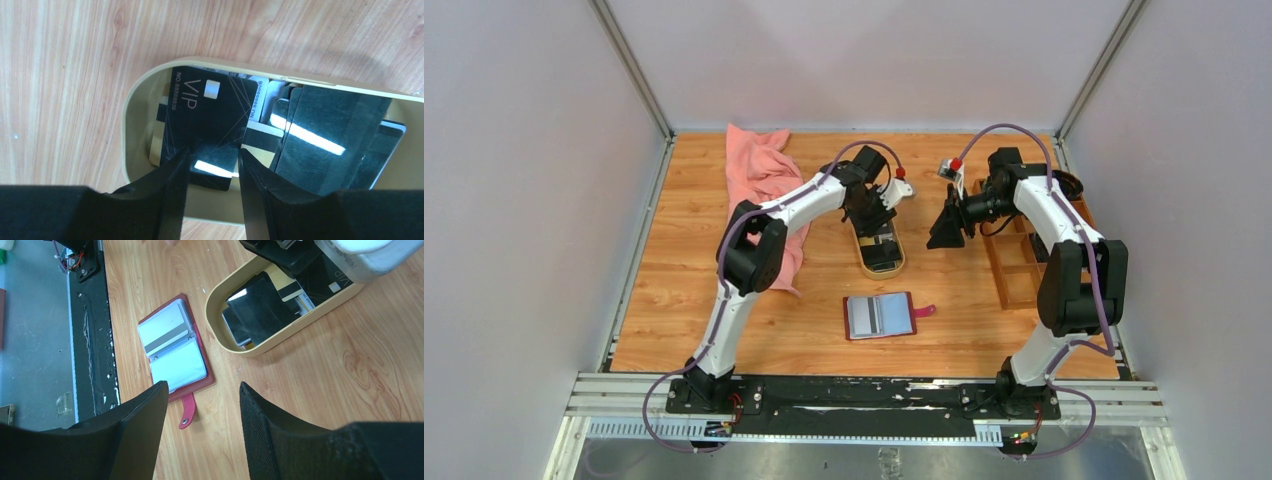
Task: Put the credit cards into the card holder
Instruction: Pick up the credit card from the storage box.
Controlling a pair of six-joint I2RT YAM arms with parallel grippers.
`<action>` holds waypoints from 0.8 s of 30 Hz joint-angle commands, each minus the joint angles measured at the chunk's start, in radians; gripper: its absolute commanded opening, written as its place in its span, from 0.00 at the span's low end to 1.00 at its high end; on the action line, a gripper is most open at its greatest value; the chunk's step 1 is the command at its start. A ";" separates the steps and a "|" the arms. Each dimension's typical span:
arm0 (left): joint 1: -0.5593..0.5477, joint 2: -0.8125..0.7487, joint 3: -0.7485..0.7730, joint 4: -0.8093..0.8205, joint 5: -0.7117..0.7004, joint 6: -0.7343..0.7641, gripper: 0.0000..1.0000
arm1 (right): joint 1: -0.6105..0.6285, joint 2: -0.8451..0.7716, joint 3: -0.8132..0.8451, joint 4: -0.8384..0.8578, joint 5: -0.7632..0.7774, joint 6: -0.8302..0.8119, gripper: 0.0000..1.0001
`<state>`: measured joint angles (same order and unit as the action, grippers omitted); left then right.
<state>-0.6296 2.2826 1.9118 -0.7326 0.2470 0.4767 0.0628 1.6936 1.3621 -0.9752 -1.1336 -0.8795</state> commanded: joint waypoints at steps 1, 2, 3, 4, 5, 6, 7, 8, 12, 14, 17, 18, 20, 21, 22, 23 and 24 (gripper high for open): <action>0.011 -0.058 -0.065 0.027 -0.070 -0.020 0.46 | -0.015 0.000 -0.007 -0.037 -0.025 -0.022 0.58; 0.011 -0.077 -0.092 0.052 -0.078 -0.023 0.48 | -0.015 0.001 -0.007 -0.039 -0.025 -0.022 0.58; 0.011 -0.093 -0.115 0.090 -0.084 -0.024 0.50 | -0.015 0.000 -0.007 -0.039 -0.025 -0.024 0.58; 0.011 -0.107 -0.142 0.120 -0.092 -0.028 0.51 | -0.015 0.000 -0.008 -0.039 -0.025 -0.024 0.58; 0.011 -0.123 -0.168 0.144 -0.097 -0.029 0.53 | -0.016 0.000 -0.007 -0.039 -0.025 -0.024 0.58; 0.009 -0.135 -0.196 0.169 -0.101 -0.029 0.54 | -0.015 0.001 -0.007 -0.039 -0.026 -0.024 0.58; 0.009 -0.147 -0.218 0.193 -0.107 -0.029 0.55 | -0.015 0.001 -0.006 -0.040 -0.026 -0.025 0.58; 0.009 -0.157 -0.238 0.215 -0.110 -0.029 0.56 | -0.015 0.003 -0.006 -0.040 -0.026 -0.025 0.58; -0.002 -0.185 -0.313 0.303 -0.131 -0.014 0.59 | -0.015 0.003 -0.006 -0.042 -0.026 -0.026 0.58; -0.008 -0.188 -0.334 0.334 -0.154 -0.010 0.60 | -0.015 0.003 -0.007 -0.044 -0.026 -0.026 0.58; -0.014 -0.189 -0.362 0.375 -0.208 -0.005 0.60 | -0.015 0.003 -0.006 -0.043 -0.026 -0.027 0.58; -0.015 -0.192 -0.374 0.392 -0.226 -0.004 0.60 | -0.014 0.003 -0.007 -0.043 -0.026 -0.027 0.58; -0.016 -0.199 -0.397 0.434 -0.245 -0.004 0.59 | -0.016 0.003 -0.006 -0.044 -0.026 -0.029 0.58; -0.016 -0.207 -0.410 0.453 -0.258 -0.005 0.58 | -0.015 0.002 -0.006 -0.045 -0.026 -0.030 0.58; -0.017 -0.213 -0.424 0.474 -0.275 -0.005 0.58 | -0.015 0.003 -0.006 -0.045 -0.027 -0.030 0.58; -0.016 -0.221 -0.438 0.491 -0.283 -0.007 0.58 | -0.015 0.003 -0.006 -0.046 -0.028 -0.030 0.58; -0.016 -0.227 -0.449 0.507 -0.287 -0.006 0.58 | -0.015 0.003 -0.006 -0.046 -0.028 -0.032 0.58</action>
<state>-0.6498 2.0792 1.5177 -0.3260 0.0490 0.4587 0.0628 1.6936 1.3621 -0.9909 -1.1370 -0.8879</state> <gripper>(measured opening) 0.582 0.582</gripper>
